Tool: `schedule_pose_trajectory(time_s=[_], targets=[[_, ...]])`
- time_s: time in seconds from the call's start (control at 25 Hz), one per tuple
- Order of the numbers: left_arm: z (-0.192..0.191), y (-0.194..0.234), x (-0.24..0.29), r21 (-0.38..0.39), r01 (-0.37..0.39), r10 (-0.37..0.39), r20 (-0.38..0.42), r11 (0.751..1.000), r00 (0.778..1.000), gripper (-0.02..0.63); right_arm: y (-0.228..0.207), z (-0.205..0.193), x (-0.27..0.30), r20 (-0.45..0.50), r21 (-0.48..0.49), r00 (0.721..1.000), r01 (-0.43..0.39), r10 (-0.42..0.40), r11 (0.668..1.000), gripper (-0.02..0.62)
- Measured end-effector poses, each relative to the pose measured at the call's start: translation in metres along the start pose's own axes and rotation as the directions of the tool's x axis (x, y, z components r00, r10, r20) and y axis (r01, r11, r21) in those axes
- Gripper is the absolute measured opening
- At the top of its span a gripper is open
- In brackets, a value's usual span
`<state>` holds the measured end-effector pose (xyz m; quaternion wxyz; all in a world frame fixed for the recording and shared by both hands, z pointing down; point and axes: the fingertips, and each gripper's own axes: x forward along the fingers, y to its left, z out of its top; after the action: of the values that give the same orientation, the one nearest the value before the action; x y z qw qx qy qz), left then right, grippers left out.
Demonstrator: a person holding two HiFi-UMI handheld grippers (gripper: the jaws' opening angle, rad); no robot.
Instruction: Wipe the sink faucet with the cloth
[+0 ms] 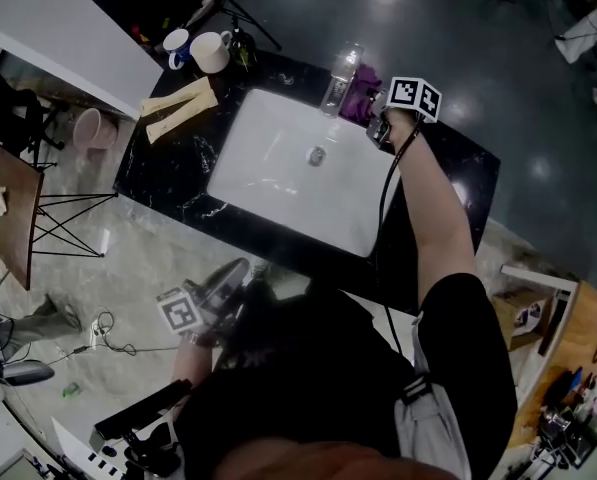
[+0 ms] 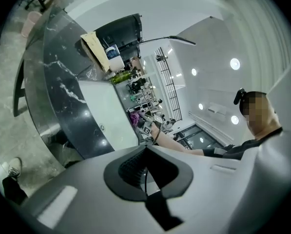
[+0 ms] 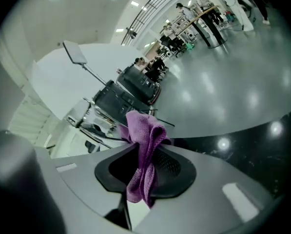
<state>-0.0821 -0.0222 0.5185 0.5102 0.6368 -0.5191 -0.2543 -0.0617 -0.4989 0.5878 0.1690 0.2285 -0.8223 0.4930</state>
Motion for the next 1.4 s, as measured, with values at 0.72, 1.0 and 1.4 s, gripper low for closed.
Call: schedule_pose_trajectory(time_s=[0.72, 1.0, 1.4], targets=[[0.078, -0.052, 0.043, 0.162, 0.314, -0.268, -0.255, 0.936, 0.929, 0.078, 0.203, -0.134, -0.174, 0.171, -0.123, 0.877, -0.434, 0.45, 0.893, 0.097], [0.059, -0.09, 0.062, 0.226, 0.437, -0.323, -0.409, 0.87, 0.854, 0.198, 0.25, -0.265, -0.183, 0.118, -0.122, 0.89, -0.428, 0.441, 0.896, 0.1], [-0.001, -0.086, 0.041, 0.148, 0.543, -0.342, -0.634, 0.827, 0.694, 0.245, 0.263, -0.346, -0.182, 0.106, -0.23, 0.942, -0.287, 0.317, 0.93, 0.103]])
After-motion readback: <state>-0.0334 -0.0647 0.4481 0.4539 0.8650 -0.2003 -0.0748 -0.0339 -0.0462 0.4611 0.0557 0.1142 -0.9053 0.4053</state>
